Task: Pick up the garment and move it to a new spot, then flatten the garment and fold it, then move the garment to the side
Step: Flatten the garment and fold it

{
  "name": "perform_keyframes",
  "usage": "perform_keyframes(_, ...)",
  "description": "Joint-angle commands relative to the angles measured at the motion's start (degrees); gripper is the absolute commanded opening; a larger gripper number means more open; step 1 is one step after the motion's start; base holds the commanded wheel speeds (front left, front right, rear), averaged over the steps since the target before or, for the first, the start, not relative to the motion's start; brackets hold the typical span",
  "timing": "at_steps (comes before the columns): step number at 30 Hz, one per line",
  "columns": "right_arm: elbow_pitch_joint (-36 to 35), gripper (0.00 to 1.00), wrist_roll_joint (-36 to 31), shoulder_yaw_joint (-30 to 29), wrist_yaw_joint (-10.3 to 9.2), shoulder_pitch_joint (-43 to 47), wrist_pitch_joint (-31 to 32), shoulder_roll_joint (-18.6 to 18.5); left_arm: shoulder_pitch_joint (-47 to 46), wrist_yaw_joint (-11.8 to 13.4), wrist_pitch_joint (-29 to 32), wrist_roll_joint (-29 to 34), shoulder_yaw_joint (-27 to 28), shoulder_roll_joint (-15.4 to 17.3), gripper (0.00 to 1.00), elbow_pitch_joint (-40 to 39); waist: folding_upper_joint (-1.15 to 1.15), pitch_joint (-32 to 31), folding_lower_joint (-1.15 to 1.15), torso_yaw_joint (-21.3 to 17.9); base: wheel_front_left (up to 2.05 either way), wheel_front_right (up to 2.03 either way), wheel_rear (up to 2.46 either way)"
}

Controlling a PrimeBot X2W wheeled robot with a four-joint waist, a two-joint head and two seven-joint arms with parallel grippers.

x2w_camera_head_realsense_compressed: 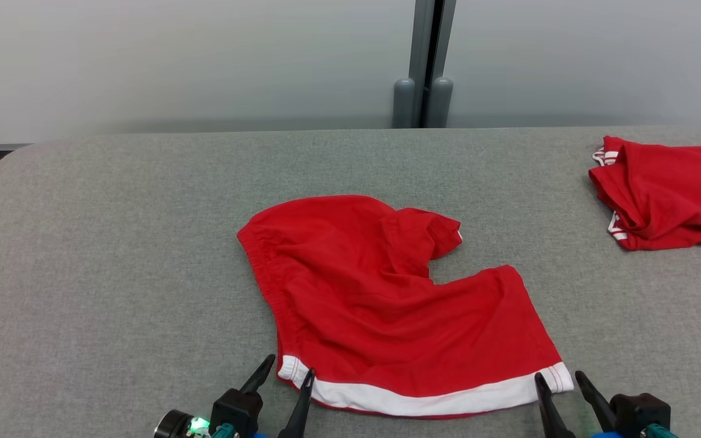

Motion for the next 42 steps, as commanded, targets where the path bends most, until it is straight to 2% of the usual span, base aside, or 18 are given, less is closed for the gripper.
perform_keyframes(1,1.0,1.0,-0.1,0.4,0.03,-0.9,-0.4,-0.1,-1.4,-0.4,-0.2,-0.5,-0.7,0.1,1.0,0.9,0.0,0.1,-0.01,-0.1,0.0,0.0,0.0)
perform_keyframes(16,6.6,1.0,0.3,2.7,0.03,-4.0,-2.3,-0.1,-6.1,-0.9,0.3,-3.2,-5.9,-0.4,1.0,7.9,0.0,0.7,-0.01,-0.7,0.0,0.0,0.0)
perform_keyframes(17,7.2,0.81,0.3,3.0,0.03,-4.3,-2.3,-0.1,-6.4,-0.9,0.7,-3.5,-6.2,-0.5,0.58,8.7,0.0,0.8,-0.01,-0.7,0.0,0.0,0.0)
perform_keyframes(18,7.8,0.5,0.2,3.2,0.03,-4.7,-2.3,-0.1,-6.7,-1.0,0.9,-3.8,-6.6,-0.5,0.46,9.3,0.0,0.9,-0.01,-0.8,0.0,0.0,0.0)
perform_keyframes(19,8.3,0.2,0.2,3.5,0.03,-5.1,-2.3,-0.1,-7.1,-1.0,0.9,-4.1,-6.8,-0.6,0.0,9.7,0.0,1.0,-0.01,-0.8,0.0,0.0,0.0)
perform_keyframes(20,8.8,0.05,0.1,3.8,0.03,-5.5,-2.3,-0.1,-7.4,-0.9,1.1,-4.4,-7.3,-0.7,0.0,10.3,0.0,1.0,-0.01,-0.9,0.0,0.0,0.0)
perform_keyframes(21,9.1,0.0,-0.1,4.0,0.03,-6.1,-2.7,-0.1,-7.8,-0.9,1.1,-4.7,-7.9,-0.7,0.0,10.8,0.0,1.1,-0.01,-0.9,0.0,0.0,0.0)
perform_keyframes(27,8.6,0.0,0.0,4.6,0.03,-7.1,-4.0,-0.1,-8.9,-0.9,0.2,-6.5,-8.5,-0.2,0.0,9.0,0.0,0.7,-0.01,-1.2,0.0,0.0,0.0)
perform_keyframes(35,1.5,0.0,0.7,4.9,0.03,-8.1,-4.6,-0.1,-10.4,-0.9,-0.2,-8.5,-7.4,1.7,0.0,0.8,0.0,1.0,-0.01,-1.0,0.0,0.0,0.0)
perform_keyframes(37,-2.3,0.0,0.5,4.7,0.03,-11.3,-4.2,-0.3,-13.1,-0.9,-0.2,-9.2,-5.8,2.7,0.0,-3.0,0.0,1.9,-0.01,-0.9,0.0,0.0,0.0)
perform_keyframes(42,-5.6,0.0,0.8,4.4,0.03,-18.4,-2.4,-1.3,-20.0,-0.9,0.7,-9.2,-4.2,4.4,0.0,-6.0,0.0,4.3,-0.01,-0.6,0.0,0.0,0.0)
